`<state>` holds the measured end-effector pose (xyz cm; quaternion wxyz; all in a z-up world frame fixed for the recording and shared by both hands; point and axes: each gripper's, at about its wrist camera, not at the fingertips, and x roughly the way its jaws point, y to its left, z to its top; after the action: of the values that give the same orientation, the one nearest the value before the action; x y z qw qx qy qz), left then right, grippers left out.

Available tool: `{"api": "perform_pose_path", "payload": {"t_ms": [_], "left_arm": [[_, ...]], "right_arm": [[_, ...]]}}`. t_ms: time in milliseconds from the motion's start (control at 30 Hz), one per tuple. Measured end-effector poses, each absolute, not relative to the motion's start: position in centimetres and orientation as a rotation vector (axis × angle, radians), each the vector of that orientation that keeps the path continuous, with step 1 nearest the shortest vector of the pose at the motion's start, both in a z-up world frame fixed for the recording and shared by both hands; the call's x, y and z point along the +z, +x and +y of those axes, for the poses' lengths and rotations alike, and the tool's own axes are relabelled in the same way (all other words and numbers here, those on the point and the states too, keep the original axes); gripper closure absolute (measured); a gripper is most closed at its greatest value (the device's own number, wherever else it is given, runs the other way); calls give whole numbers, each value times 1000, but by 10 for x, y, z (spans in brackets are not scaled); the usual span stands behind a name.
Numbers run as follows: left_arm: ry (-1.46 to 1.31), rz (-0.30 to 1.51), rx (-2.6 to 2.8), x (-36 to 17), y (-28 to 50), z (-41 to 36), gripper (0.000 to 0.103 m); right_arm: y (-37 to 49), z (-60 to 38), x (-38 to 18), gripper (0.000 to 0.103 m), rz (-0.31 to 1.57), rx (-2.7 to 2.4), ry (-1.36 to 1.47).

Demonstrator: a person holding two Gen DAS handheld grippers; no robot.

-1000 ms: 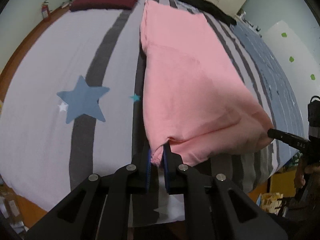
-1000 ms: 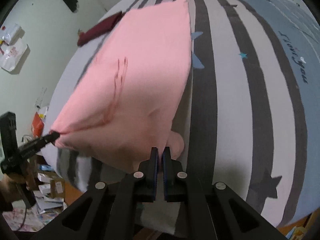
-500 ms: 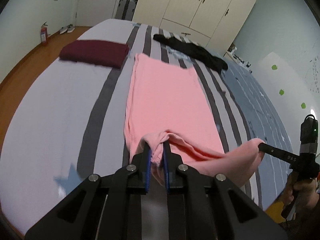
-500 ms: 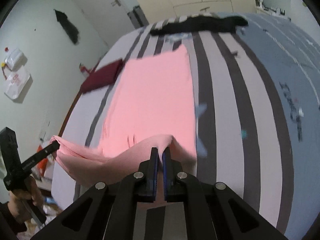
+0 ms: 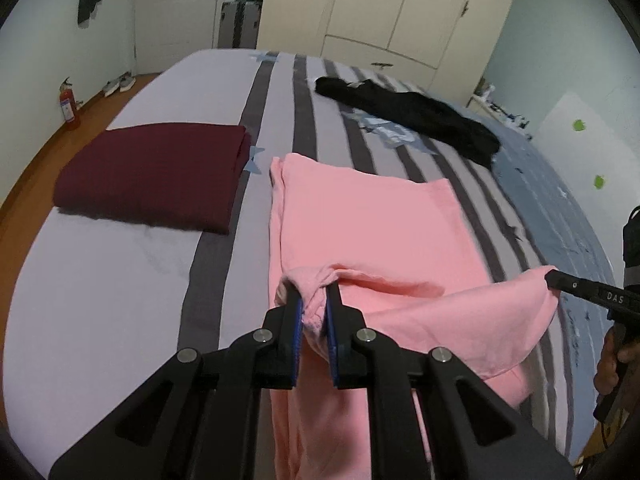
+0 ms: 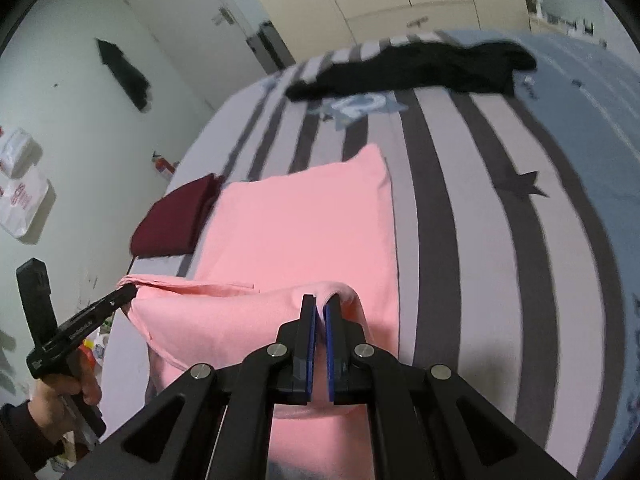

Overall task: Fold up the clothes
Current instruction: 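Lift the strip end with both grippers and fold it over the shirt, then open both grippers to release the folded end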

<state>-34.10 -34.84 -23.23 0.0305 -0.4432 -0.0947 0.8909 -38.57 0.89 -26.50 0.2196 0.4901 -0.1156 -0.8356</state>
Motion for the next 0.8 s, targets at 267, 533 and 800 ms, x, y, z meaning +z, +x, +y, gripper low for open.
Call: {"api": "perform_pose_path", "payload": {"t_ms": [267, 533, 800], "left_arm": [[-1450, -204, 2714, -275, -394, -347, 95], [-1481, -200, 2665, -290, -408, -349, 95], [-1480, -232, 2658, -290, -418, -354, 95]], "right_arm": [[-446, 2, -307, 99, -299, -2266, 1428], [-468, -1, -329, 99, -329, -2264, 1485], [-482, -3, -325, 99, -344, -2276, 1477]]}}
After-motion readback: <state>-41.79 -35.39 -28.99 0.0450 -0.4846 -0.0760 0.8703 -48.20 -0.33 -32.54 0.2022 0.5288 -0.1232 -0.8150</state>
